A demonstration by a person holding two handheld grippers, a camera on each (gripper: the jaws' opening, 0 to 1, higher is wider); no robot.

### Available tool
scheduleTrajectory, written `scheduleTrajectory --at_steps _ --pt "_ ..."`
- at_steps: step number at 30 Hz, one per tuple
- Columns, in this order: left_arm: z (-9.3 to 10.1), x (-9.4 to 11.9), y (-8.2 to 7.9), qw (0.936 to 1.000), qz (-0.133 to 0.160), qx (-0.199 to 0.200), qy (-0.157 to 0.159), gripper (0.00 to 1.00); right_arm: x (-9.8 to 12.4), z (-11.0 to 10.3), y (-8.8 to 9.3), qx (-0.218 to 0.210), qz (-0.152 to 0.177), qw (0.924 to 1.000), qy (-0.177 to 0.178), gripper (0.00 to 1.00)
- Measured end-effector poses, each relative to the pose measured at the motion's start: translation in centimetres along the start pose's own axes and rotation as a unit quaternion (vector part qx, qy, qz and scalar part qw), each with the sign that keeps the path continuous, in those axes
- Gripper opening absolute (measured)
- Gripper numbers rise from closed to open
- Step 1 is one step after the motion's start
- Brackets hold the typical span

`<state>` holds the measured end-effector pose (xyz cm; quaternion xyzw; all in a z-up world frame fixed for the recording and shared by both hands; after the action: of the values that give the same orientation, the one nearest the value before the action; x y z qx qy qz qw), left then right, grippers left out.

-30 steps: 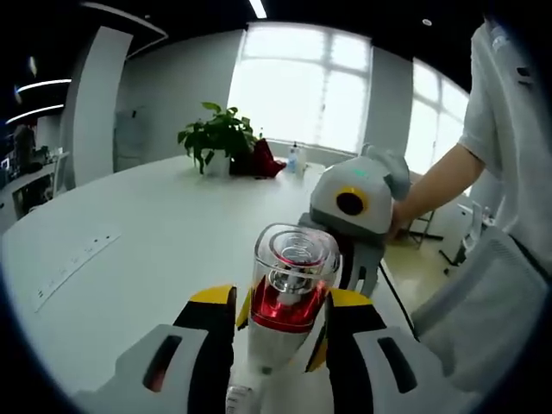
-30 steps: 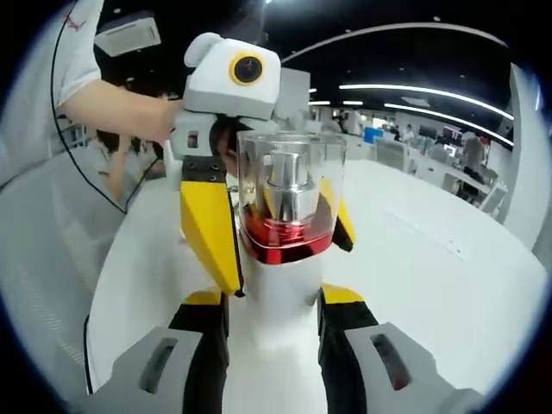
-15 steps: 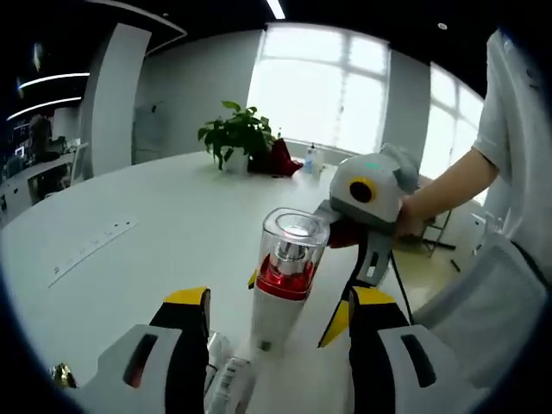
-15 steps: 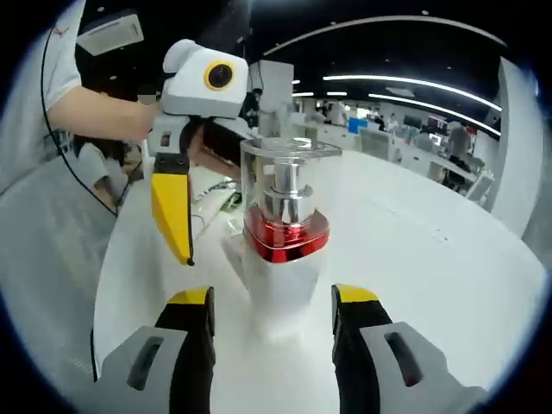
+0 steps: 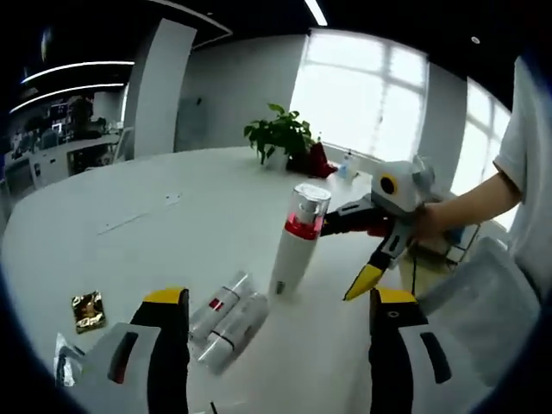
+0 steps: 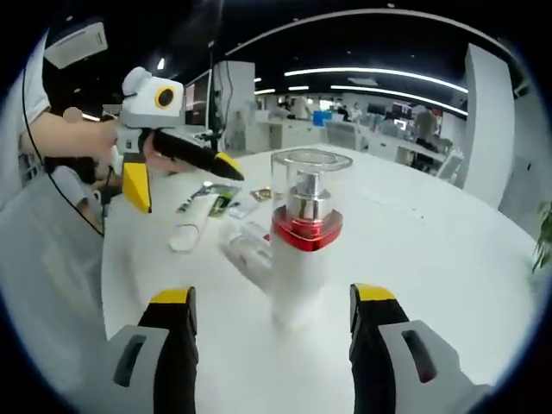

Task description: Arrange the skincare products in the storage area until every visible bottle or jar stands upright without overlapping.

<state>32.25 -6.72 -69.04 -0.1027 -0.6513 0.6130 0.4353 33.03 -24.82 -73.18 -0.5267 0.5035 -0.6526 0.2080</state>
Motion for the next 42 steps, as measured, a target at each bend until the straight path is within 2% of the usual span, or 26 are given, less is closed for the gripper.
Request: scheduleTrajectory --at_steps 4,8,10,16,23,27,31,33,39,42 --pt "-0.4 2.3 1.1 0.9995 -0.001 0.027 -0.013 0.81 0.4 -1.5 0.0 -0.013 0.006 0.9998 0.013 0.77" --pt "-0.5 4.0 1.9 0.9988 -0.012 0.038 -0.029 0.87 0.8 -2.9 -0.1 -0.028 0.007 0.9992 0.029 0.80" --pt "-0.6 4.9 2.1 0.9986 -0.008 0.040 -0.034 0.88 1.2 -3.7 -0.6 -0.032 0.013 0.9987 0.037 0.81" --pt "-0.9 8.0 3.2 0.9954 -0.019 0.074 -0.059 0.97 2.3 -4.4 -1.6 -0.029 0.014 0.9978 0.058 0.87" --pt "-1.0 11.3 5.1 0.9915 -0.031 0.094 -0.084 0.99 3.3 -5.9 -2.6 -0.030 0.016 0.9971 0.068 0.91" --pt "-0.1 13.1 6.1 0.9895 -0.039 0.110 -0.085 0.99 4.2 -7.3 -3.5 -0.030 0.013 0.9963 0.080 0.93" --pt "0.4 14.7 6.4 0.9871 -0.040 0.125 -0.092 0.99 5.0 -7.9 -4.2 -0.052 0.033 0.9941 0.090 1.00" --pt "0.9 15.5 6.2 0.9854 -0.034 0.133 -0.100 0.99 5.4 -7.9 -3.9 -0.067 0.028 0.9929 0.094 1.00" --pt "1.1 16.8 6.6 0.9802 -0.028 0.145 -0.132 0.99 6.9 -8.9 -4.1 -0.097 0.042 0.9879 0.113 1.00" --pt "1.1 17.0 6.6 0.9783 -0.024 0.145 -0.146 0.99 7.2 -9.4 -3.7 -0.107 0.030 0.9866 0.119 0.99"
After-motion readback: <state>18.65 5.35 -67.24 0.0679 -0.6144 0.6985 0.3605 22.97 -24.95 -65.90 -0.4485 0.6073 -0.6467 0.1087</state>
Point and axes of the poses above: the point that each gripper's makers call its tool centre point, and the gripper's own axes: x roughly backward along the fingers, z roughly to its right, y roughly out of its underside, the point moved 5 cm from there along x, roughly backward along the fingers, and after that the axes turned 12 degrees about -y, right-handed, at the moved point
